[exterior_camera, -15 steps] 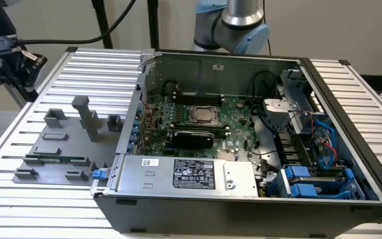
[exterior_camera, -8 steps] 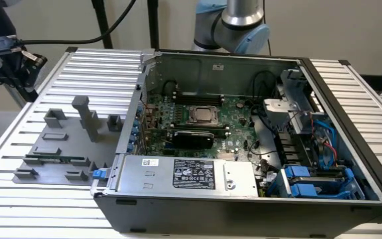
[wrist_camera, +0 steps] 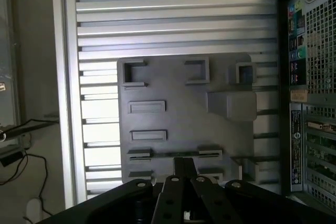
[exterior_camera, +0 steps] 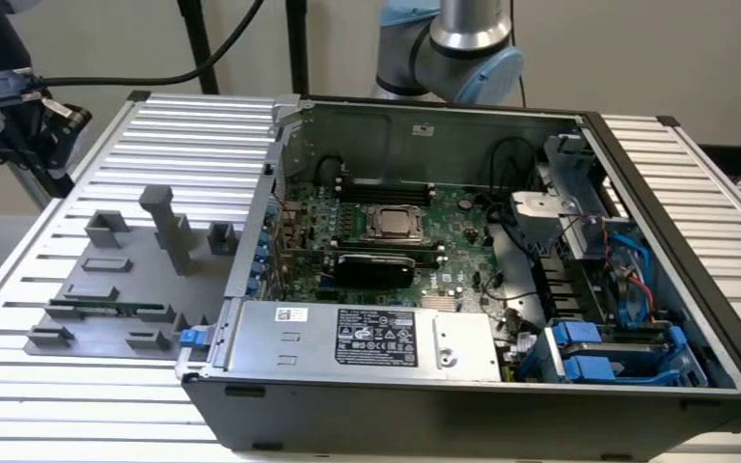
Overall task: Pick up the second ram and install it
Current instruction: 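Pick up the second ram and move it above second insertion slot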
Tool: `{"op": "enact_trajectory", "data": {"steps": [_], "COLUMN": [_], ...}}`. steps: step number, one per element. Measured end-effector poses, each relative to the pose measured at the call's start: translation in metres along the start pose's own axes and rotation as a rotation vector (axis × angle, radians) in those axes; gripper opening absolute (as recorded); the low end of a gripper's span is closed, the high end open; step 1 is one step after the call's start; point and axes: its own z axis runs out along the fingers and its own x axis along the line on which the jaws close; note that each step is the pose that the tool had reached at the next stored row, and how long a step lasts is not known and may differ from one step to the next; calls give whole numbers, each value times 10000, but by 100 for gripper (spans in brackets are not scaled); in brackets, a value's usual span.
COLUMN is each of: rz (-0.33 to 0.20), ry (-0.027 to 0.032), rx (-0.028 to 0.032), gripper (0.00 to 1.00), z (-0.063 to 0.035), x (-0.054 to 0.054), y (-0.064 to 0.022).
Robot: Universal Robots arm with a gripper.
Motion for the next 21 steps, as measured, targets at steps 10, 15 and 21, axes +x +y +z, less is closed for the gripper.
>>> {"op": "enact_trajectory", "data": {"steps": [10, 15, 21], "rz": [-1483, -2393, -3480], "ry": [77, 120, 178], "rx": [-17, -40, -67], "gripper": [0, 0, 0], "z": [39, 71, 108], "x": [1, 2, 3], "y": [-1, -3, -4]}}
